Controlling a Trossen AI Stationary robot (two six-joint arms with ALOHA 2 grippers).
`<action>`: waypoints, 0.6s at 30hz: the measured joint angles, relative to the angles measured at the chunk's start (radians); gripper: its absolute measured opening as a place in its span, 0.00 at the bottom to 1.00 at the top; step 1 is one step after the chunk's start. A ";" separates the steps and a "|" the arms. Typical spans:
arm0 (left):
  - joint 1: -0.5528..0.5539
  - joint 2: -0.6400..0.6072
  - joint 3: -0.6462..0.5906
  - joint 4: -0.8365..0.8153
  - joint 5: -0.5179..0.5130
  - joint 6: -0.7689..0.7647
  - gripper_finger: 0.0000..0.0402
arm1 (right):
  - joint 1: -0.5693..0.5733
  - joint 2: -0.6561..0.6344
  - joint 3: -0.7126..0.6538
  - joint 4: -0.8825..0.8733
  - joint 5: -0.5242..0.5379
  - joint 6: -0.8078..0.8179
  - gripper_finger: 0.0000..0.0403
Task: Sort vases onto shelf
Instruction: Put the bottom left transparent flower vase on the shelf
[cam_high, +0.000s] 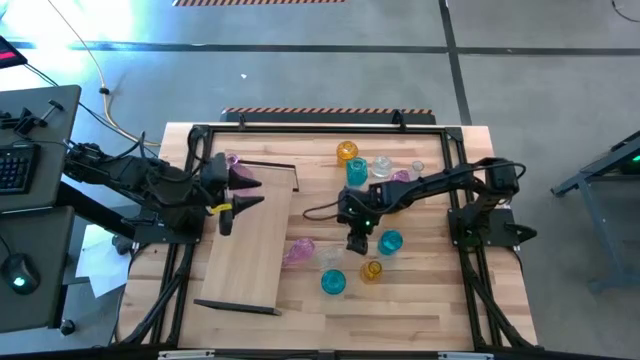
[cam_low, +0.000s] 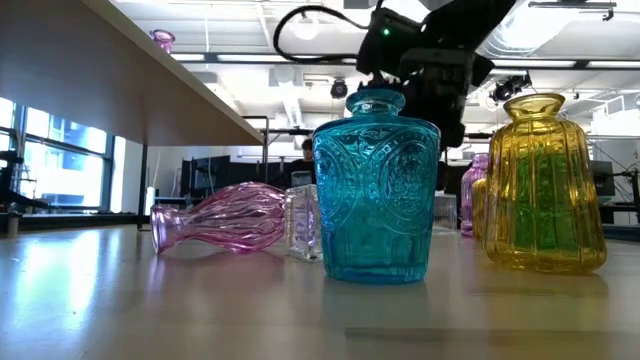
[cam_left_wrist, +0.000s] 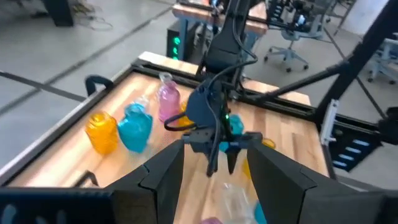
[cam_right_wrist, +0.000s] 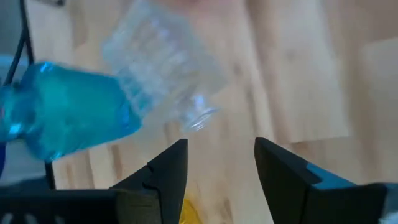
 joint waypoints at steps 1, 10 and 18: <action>0.000 0.000 0.000 -0.004 0.008 -0.015 0.42 | 0.005 0.000 0.002 -0.003 -0.005 -0.018 0.42; 0.054 0.098 0.000 0.024 0.054 -0.091 0.42 | 0.007 -0.002 0.099 -0.162 -0.039 -0.292 0.42; 0.079 0.241 0.000 0.160 0.052 -0.142 0.42 | -0.029 -0.002 0.194 -0.226 -0.017 -0.401 0.42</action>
